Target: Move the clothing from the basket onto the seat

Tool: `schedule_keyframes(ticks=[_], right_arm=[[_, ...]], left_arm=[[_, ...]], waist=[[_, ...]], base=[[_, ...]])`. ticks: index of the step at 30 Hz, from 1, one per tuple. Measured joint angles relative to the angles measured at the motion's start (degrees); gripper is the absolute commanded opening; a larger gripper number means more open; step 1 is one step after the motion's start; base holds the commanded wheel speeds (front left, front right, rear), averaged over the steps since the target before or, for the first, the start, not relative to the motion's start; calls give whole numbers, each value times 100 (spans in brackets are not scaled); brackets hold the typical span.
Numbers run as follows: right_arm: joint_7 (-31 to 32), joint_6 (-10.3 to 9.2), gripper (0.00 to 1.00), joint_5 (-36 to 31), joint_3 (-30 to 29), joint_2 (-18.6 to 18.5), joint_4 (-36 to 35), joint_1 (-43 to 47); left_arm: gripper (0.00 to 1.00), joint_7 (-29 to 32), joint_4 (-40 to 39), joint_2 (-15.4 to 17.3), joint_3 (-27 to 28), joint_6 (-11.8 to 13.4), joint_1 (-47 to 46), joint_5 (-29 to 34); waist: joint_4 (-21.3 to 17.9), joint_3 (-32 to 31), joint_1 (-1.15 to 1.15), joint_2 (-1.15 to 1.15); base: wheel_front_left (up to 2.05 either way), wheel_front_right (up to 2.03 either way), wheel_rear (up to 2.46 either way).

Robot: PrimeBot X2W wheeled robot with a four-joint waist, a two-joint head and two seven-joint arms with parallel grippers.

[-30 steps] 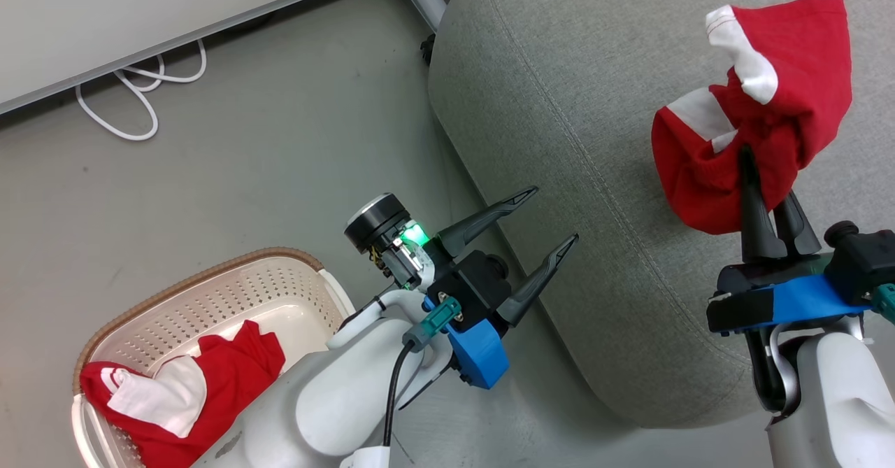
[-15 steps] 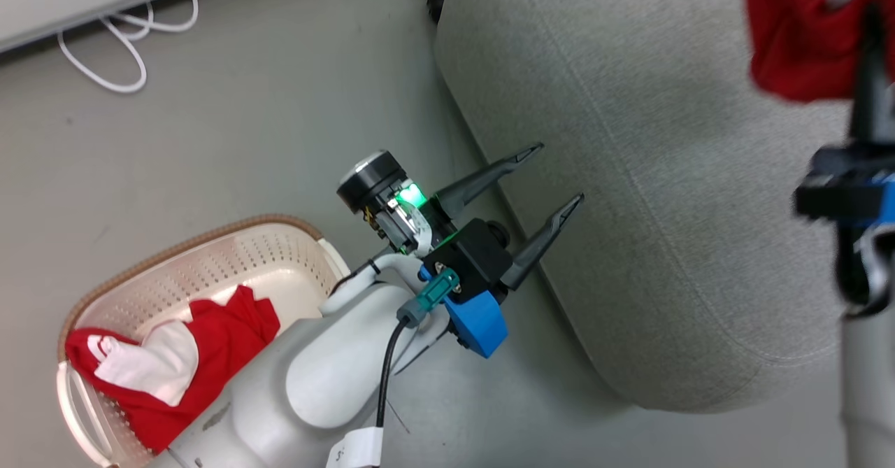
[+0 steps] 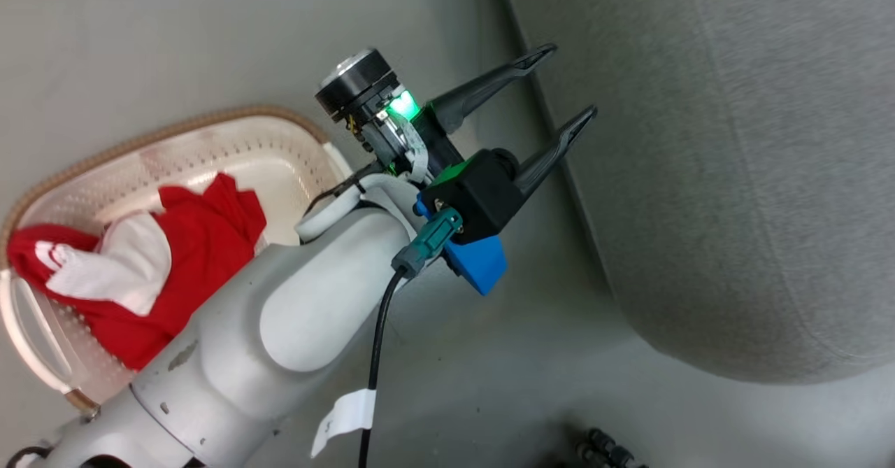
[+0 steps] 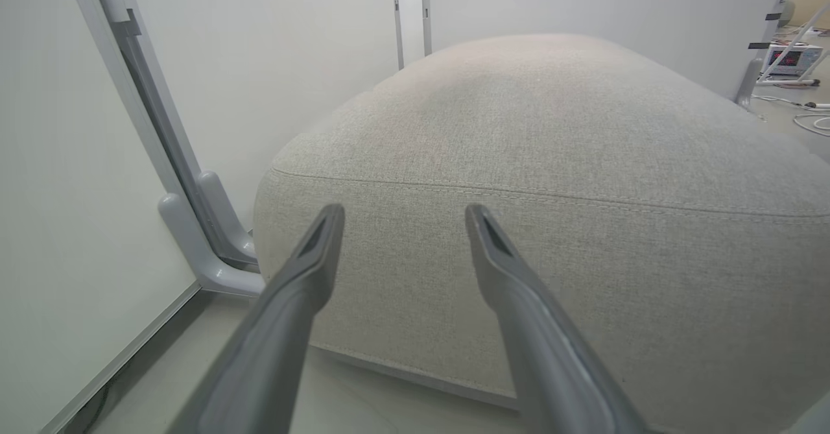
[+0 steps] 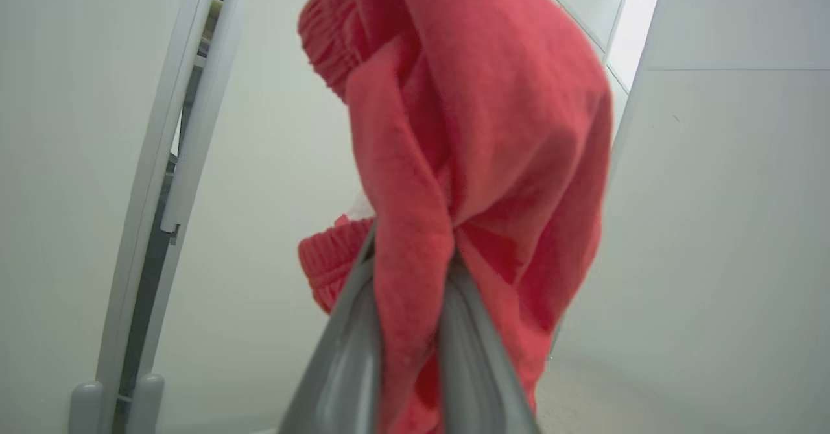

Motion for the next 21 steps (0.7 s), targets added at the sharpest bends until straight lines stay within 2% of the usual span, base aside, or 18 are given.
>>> schedule_keyframes(ticks=[4, 9, 17, 21], right_arm=[[1, 1, 0, 54, -107, -158, 556, -167], [2, 0, 0, -37, -76, -181, 1268, -189], [2, 1, 0, 7, -100, 263, 1901, 74], [2, 1, 0, 60, -14, 345, 2097, 151]], left_arm=[[100, 47, -91, 98, 21, 25, -131, 34], [100, 90, -198, 162, 15, 32, -244, 80], [100, 89, -266, 237, 1, 87, -275, 78], [100, 89, -271, 234, -24, 101, -274, 64]], waist=[[98, 429, 1, 0], [197, 813, 0, 0], [243, 1017, 0, 0], [256, 1006, 0, 0]], base=[[0, 0, 0], [0, 0, 0], [0, 0, 0], [0, 0, 0]])
